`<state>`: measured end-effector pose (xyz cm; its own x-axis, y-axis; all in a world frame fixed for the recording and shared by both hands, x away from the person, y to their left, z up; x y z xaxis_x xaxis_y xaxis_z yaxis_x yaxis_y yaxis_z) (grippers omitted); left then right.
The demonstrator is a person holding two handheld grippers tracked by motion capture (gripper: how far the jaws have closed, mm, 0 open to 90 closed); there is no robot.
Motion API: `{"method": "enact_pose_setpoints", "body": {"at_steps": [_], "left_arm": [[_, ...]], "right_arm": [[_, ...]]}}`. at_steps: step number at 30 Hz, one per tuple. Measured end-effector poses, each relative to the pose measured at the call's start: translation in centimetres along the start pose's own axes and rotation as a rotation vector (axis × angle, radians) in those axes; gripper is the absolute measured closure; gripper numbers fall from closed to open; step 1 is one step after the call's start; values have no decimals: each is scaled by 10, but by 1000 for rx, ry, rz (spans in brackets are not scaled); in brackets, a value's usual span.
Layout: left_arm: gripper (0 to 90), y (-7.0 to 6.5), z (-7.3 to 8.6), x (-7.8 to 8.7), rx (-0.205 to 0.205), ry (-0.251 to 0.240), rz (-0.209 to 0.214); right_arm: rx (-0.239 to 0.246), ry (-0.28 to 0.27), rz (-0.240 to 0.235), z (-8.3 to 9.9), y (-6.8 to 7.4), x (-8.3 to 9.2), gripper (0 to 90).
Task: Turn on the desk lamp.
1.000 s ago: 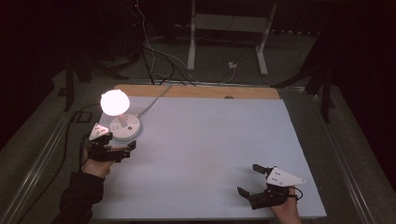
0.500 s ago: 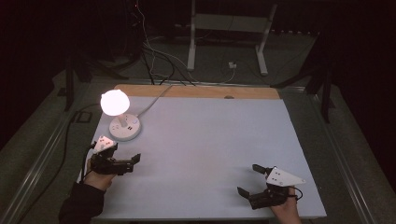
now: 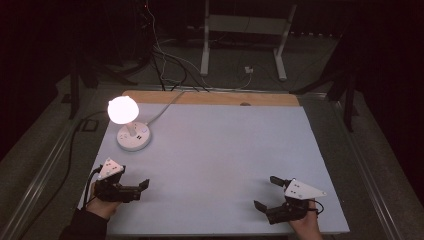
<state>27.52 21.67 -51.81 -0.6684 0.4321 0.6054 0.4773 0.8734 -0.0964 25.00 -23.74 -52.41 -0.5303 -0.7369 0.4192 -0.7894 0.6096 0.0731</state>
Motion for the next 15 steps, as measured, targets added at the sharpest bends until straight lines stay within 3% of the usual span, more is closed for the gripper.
{"method": "enact_pose_setpoints", "body": {"at_steps": [7,11,15], "left_arm": [[4,-3,15,2,-28,4,21],[5,-2,23,-1,-87,13,6],[5,-2,25,-6,-93,31,12]], "right_arm": [[-1,4,-2,0,0,0,0],[-1,7,-2,1,0,0,0],[3,6,-2,0,1,0,0]]}}
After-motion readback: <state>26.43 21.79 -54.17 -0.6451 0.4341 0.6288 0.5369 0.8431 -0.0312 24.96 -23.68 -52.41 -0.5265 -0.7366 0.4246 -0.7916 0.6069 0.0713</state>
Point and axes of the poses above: each handheld gripper's, and its own axes: x roughly backward along the jaws, z roughly out of its underside, y roughly to its left, the point moved 5 cm from there along -x, roughly forward along the jaws, and after that the axes turned 2 degrees about -z, right-handed, at the moved point
